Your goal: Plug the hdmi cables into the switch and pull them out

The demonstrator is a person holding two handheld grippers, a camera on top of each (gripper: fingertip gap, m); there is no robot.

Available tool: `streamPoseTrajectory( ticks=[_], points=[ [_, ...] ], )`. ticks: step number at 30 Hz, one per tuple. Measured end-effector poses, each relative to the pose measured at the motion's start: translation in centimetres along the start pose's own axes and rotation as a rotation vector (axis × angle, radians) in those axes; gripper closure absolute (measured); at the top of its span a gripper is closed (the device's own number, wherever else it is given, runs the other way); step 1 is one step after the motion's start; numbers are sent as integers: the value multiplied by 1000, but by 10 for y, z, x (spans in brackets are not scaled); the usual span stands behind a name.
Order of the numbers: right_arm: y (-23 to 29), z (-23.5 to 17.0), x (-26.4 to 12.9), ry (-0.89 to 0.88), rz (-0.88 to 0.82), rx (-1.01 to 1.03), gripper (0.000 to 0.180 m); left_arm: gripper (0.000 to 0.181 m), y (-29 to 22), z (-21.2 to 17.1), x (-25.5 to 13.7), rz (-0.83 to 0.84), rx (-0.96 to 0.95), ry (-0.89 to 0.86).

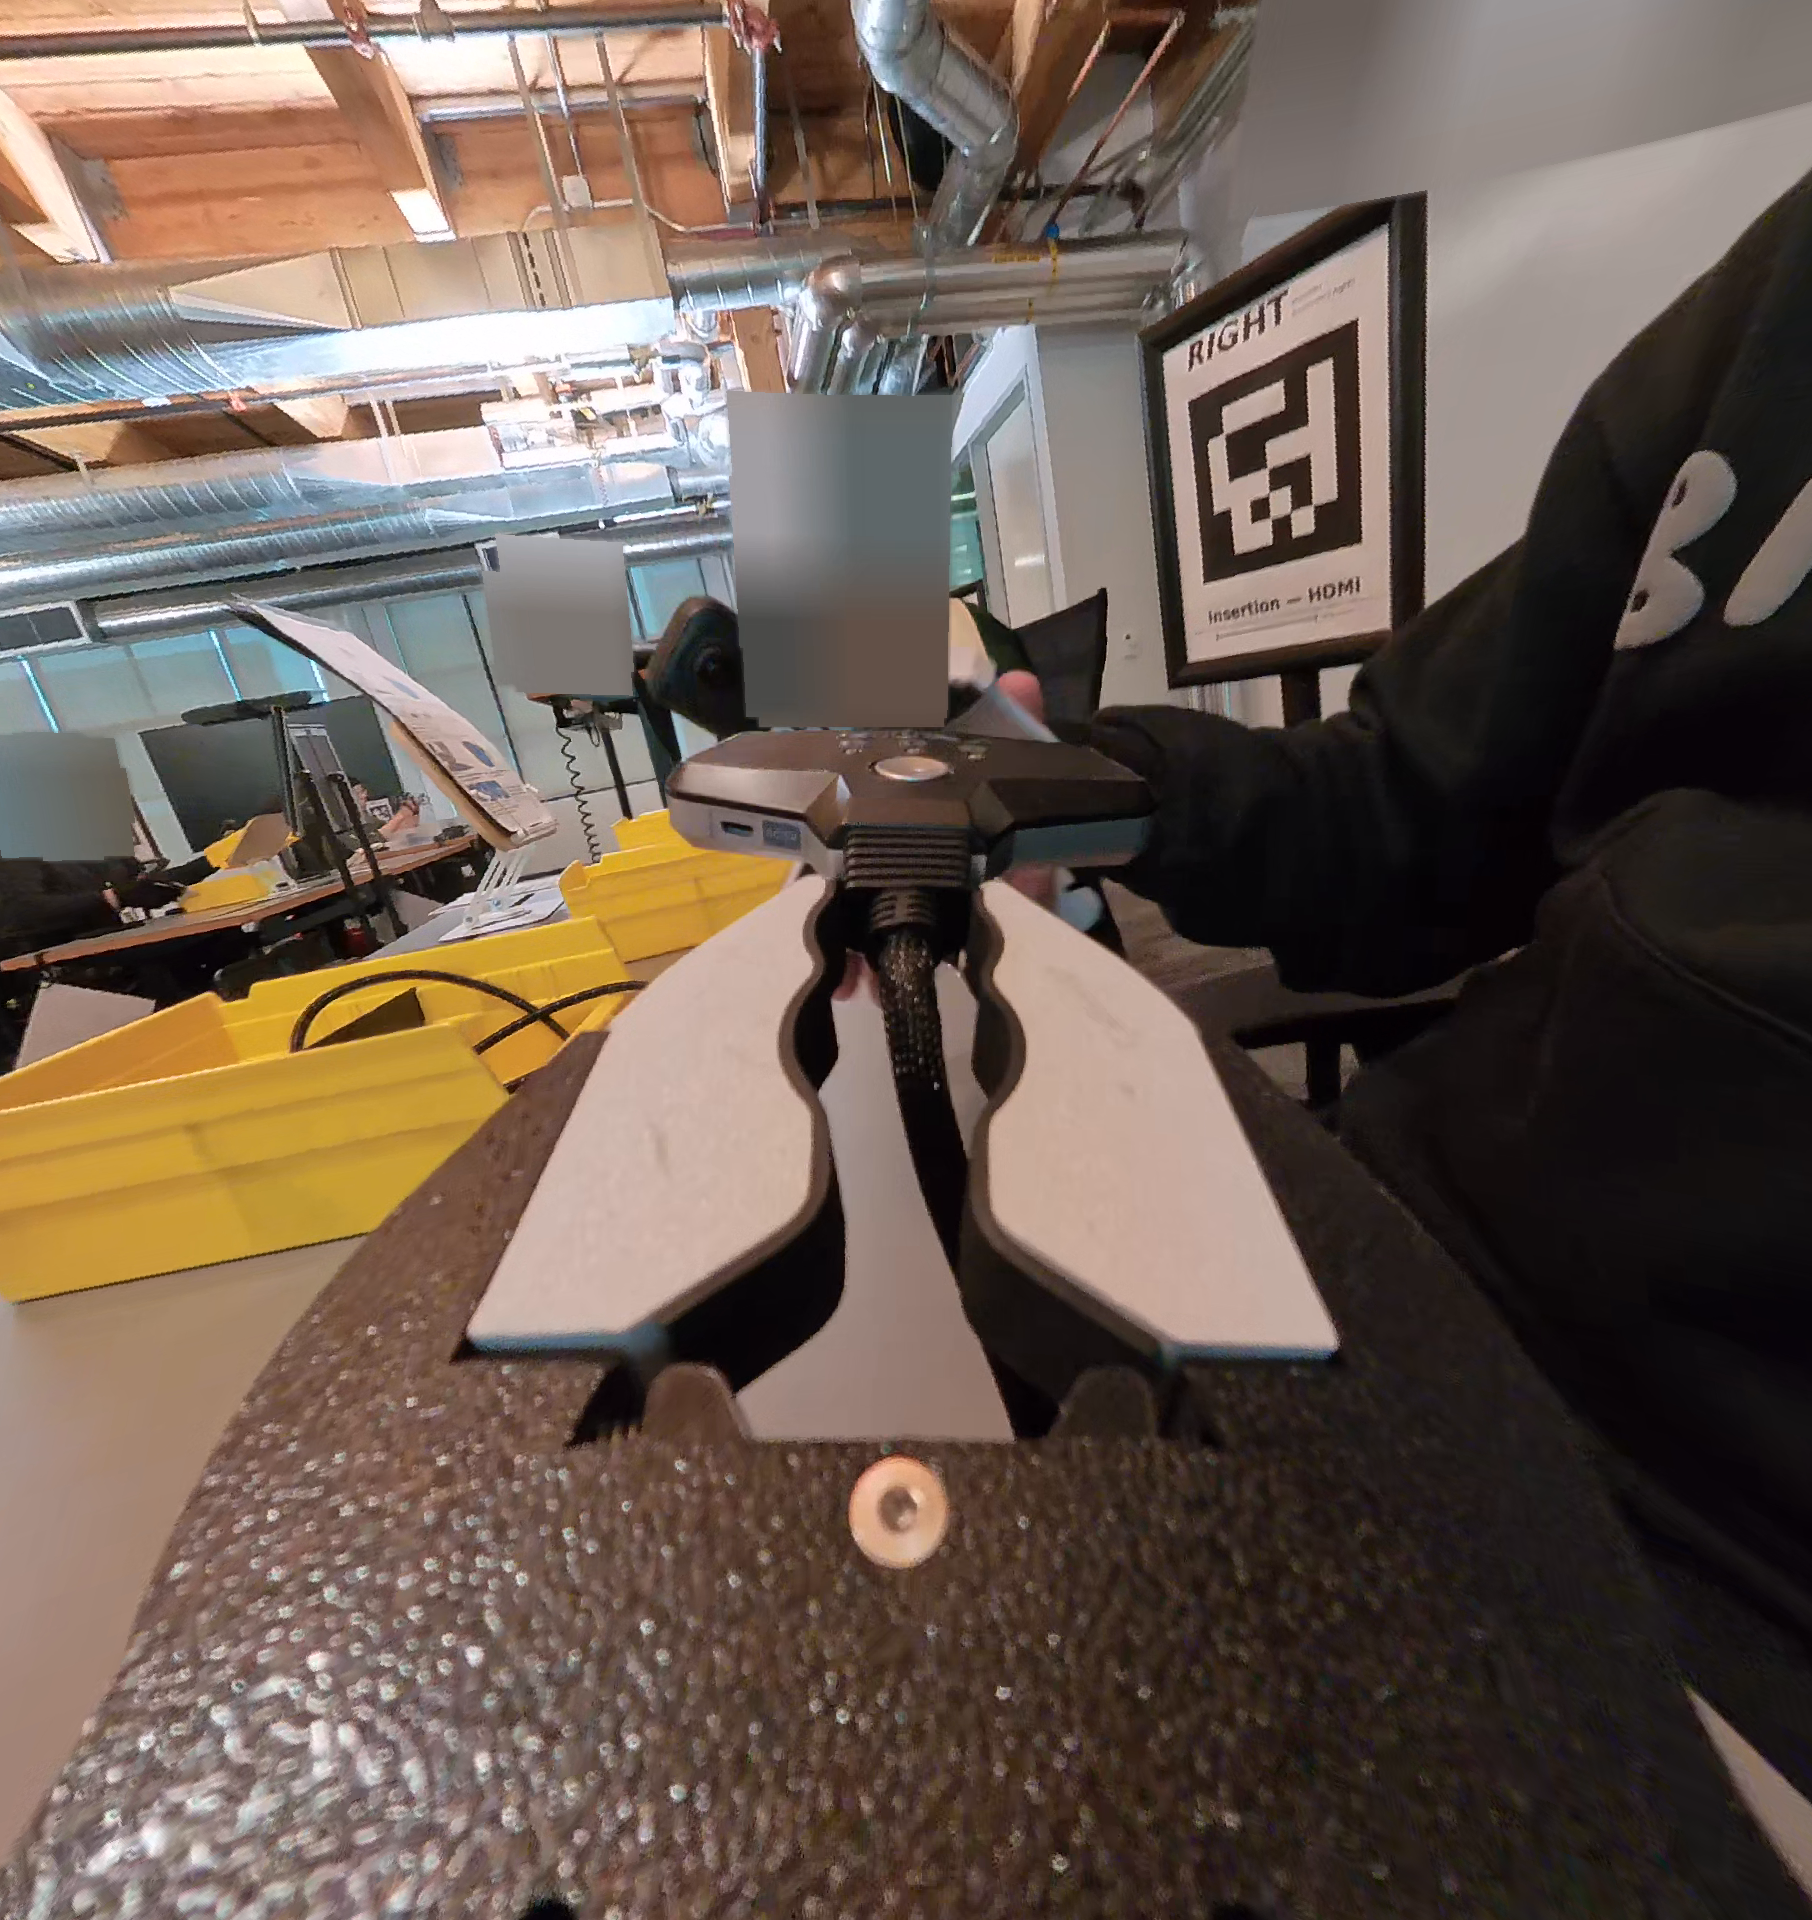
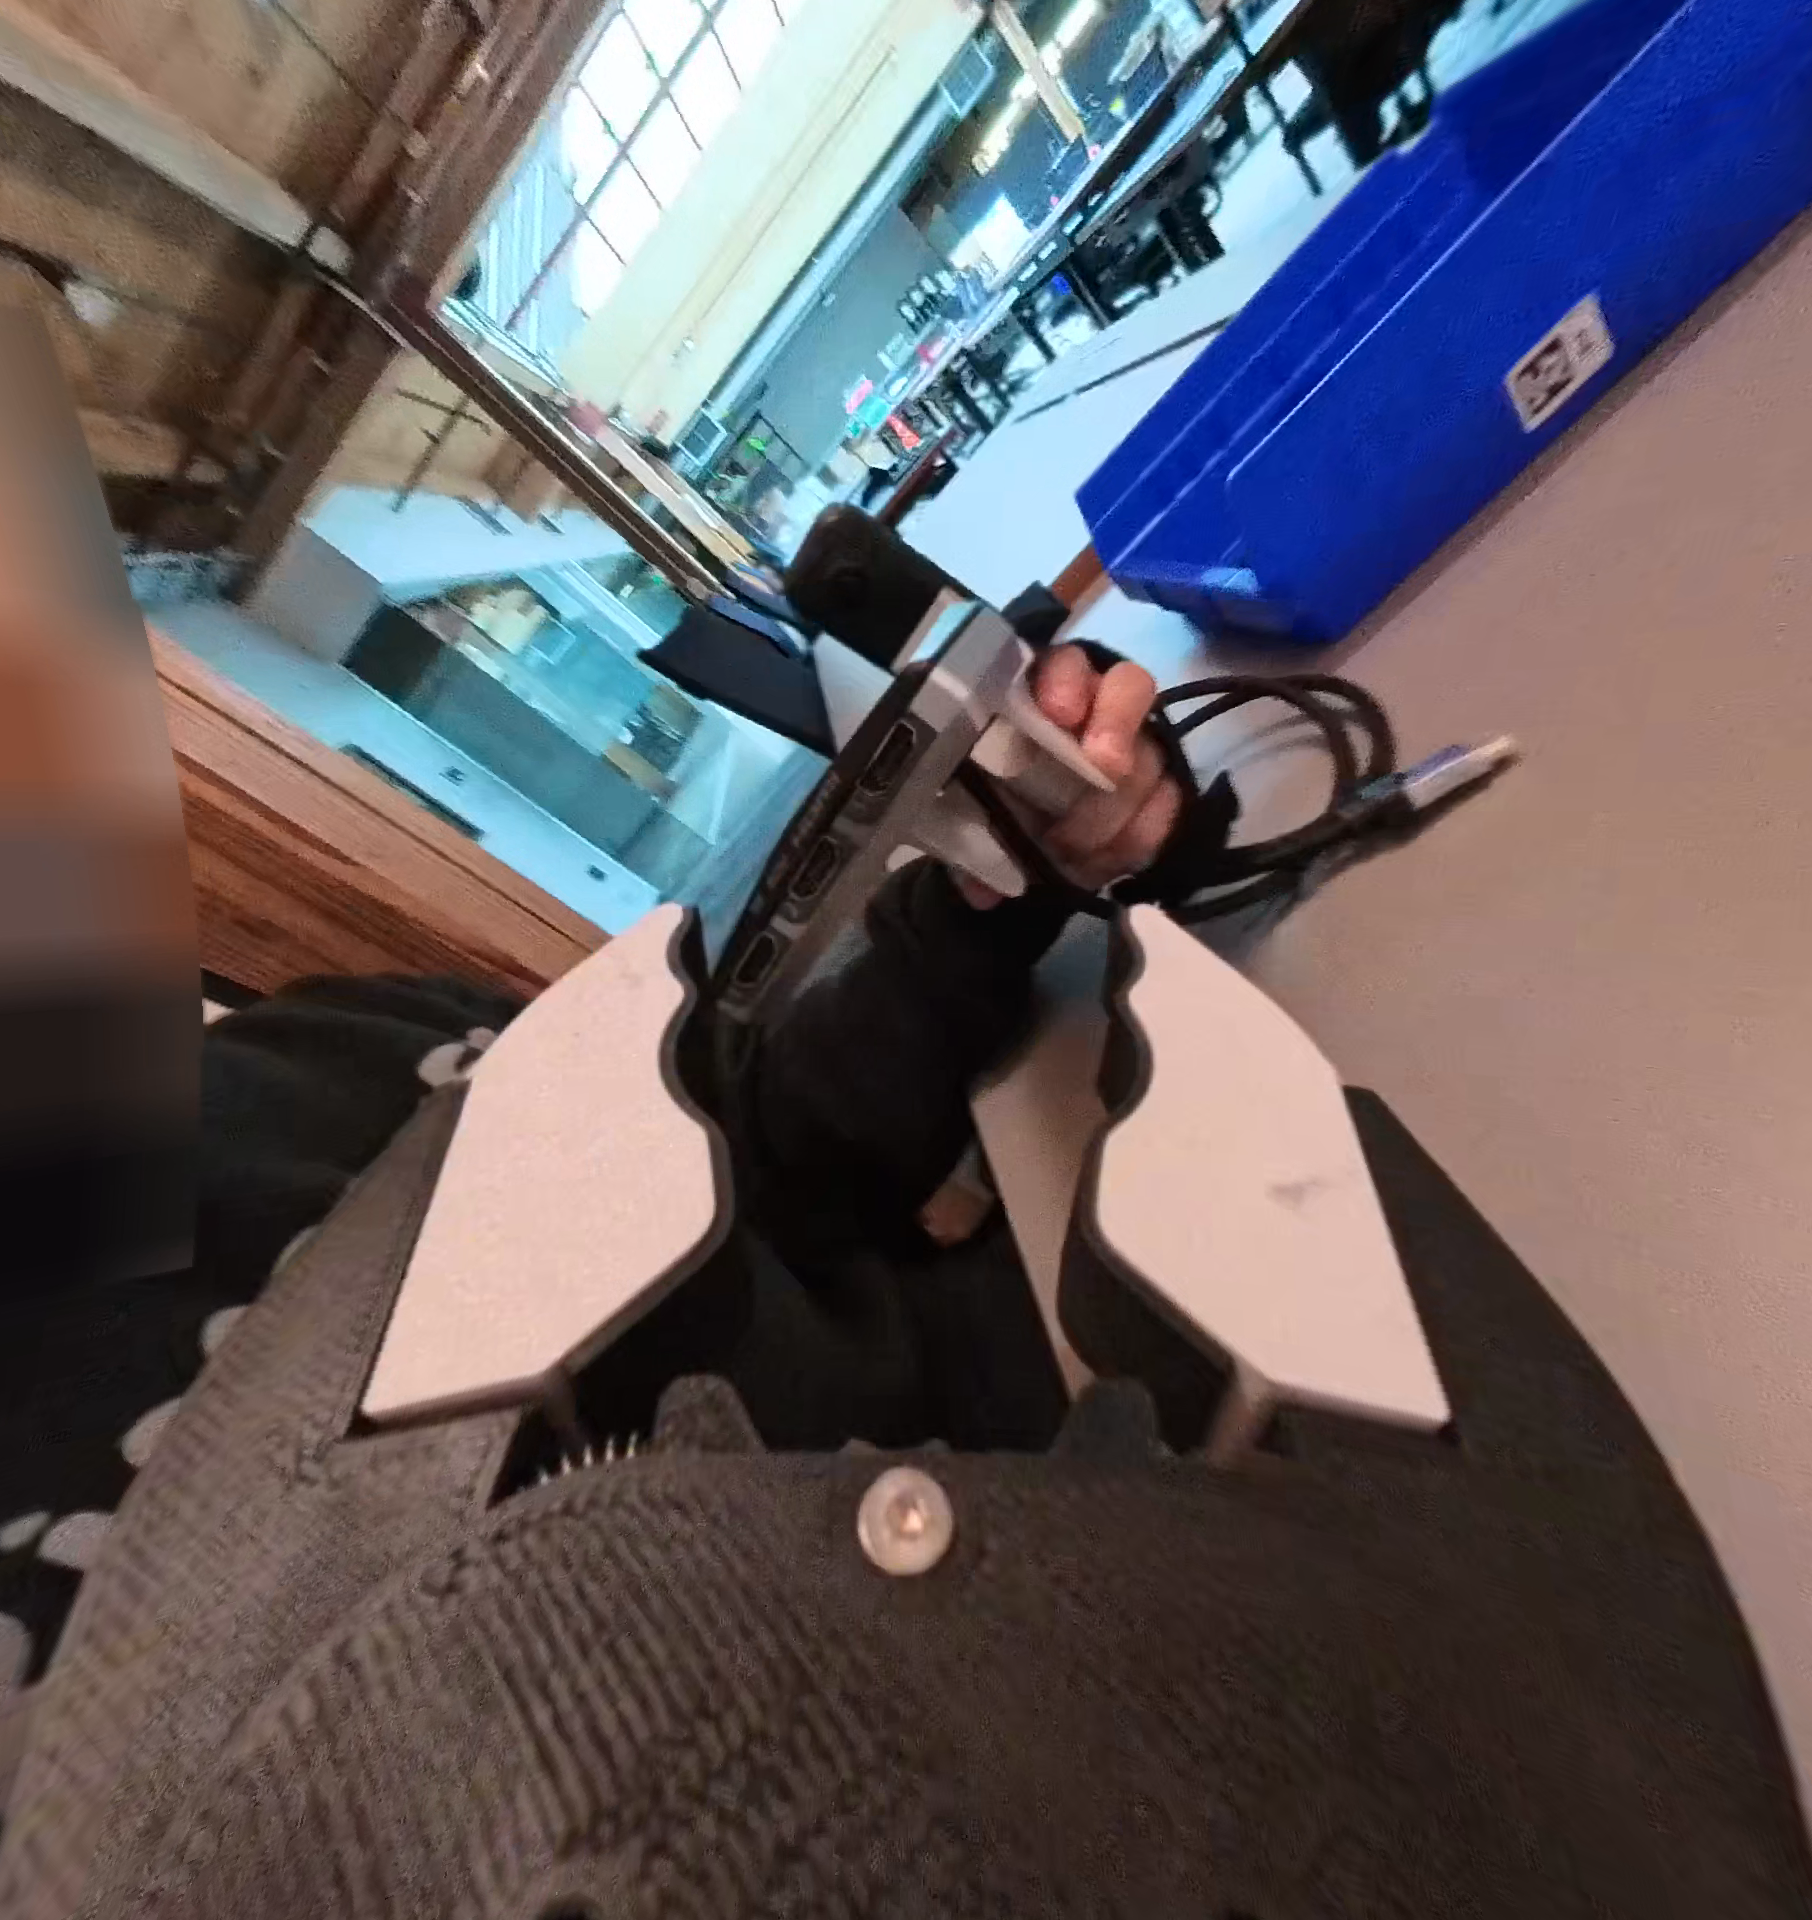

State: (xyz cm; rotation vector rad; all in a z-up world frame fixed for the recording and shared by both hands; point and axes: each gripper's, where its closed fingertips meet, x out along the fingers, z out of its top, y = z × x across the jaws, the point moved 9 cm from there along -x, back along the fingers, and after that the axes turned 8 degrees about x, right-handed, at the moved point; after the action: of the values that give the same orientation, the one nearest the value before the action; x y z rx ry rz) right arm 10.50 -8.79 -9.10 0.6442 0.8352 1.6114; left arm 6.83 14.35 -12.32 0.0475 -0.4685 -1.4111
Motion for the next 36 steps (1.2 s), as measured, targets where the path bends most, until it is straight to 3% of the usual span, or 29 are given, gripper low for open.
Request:
streamPoseTrajectory(
  ticks=[4,6,11,18,21,24,28,31,36],
  points=[
    [6,-11,20,-41,89,151,107,159,-3,4,8,20,80,76],
    [12,-12,23,-38,74,165,115,159,-5,8,14,24,146,155],
    [6,-16,32,49,-14,165,154,159,-15,13,39,13,339,351],
    [-4,-19,27,-15,6,72,155,158,-14,3,44,38,327,399],
    [0,-11,21,-39,2,0,155,141,-10,18,44,160,333,361],
    [9,12,0,-114,-21,-67,155,121,-11,62,37,310,370,262],
    [35,56,-40,-226,-98,-210,155,129,-19,111,18,469,362,98],
    [61,94,-72,-292,-203,-325,156,136,-14,111,2,508,328,74],
    [87,160,-118,-379,-422,-462,155,137,3,79,-5,478,145,95]
  ],
)
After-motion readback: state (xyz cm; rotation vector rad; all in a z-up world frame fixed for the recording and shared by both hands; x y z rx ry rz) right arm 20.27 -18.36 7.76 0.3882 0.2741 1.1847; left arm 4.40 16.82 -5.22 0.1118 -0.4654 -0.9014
